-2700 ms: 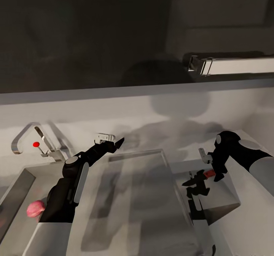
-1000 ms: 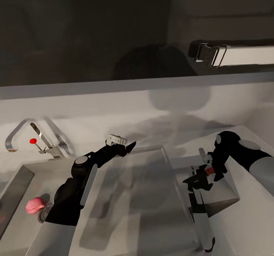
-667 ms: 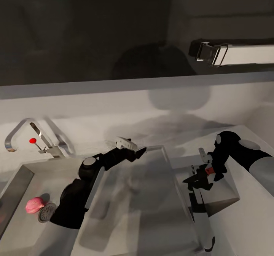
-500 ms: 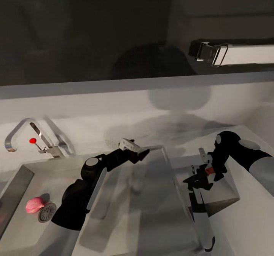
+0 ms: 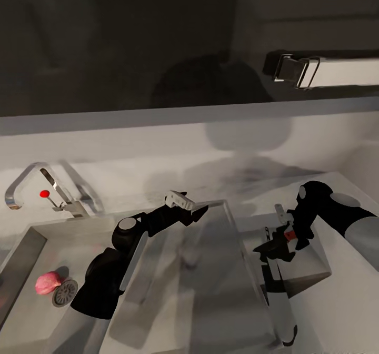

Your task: In the kitchen, take the Vidalia onion out of the sink, dice it on the chopping board with the paring knife, put the diced onion into the bowl on the countertop, then place both the paring knife and the chopping board into the sink.

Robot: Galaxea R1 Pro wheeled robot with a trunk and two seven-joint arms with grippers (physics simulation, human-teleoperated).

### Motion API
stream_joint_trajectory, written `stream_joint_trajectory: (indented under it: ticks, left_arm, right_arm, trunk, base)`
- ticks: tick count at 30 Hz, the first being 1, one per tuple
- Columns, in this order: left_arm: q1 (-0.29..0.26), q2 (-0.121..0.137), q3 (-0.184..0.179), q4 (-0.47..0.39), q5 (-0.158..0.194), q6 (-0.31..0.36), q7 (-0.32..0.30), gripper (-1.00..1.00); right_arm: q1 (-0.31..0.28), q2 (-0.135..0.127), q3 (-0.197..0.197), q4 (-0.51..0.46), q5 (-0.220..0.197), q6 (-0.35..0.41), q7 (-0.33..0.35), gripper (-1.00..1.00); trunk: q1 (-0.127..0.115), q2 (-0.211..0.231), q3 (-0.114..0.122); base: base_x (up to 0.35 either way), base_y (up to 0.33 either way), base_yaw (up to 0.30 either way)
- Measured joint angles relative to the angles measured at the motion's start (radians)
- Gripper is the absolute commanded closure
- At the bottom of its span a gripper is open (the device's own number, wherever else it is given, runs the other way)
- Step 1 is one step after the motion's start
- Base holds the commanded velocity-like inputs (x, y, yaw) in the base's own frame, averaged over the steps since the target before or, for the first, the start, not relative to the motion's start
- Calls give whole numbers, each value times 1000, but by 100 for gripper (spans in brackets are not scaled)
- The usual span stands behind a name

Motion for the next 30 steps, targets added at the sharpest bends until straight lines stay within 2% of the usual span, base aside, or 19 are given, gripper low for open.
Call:
stream_joint_trajectory:
  ticks: [5, 6, 30]
  left_arm:
    - [0, 0, 0, 0, 0, 0, 0, -100]
    - [0, 0, 0, 0, 0, 0, 0, -100]
    - [0, 0, 0, 0, 0, 0, 0, -100]
  right_arm:
    - [-1, 0, 0, 0, 1, 0, -23, -100]
    - [-1, 0, 0, 0, 1, 0, -25, 100]
    - [1, 0, 1, 1, 0, -2, -31, 100]
  trunk:
    - [0, 0, -3]
    - [0, 0, -3]
    - [0, 0, 2]
  base:
    - [0, 0, 0]
    - [0, 0, 0]
    - [0, 0, 0]
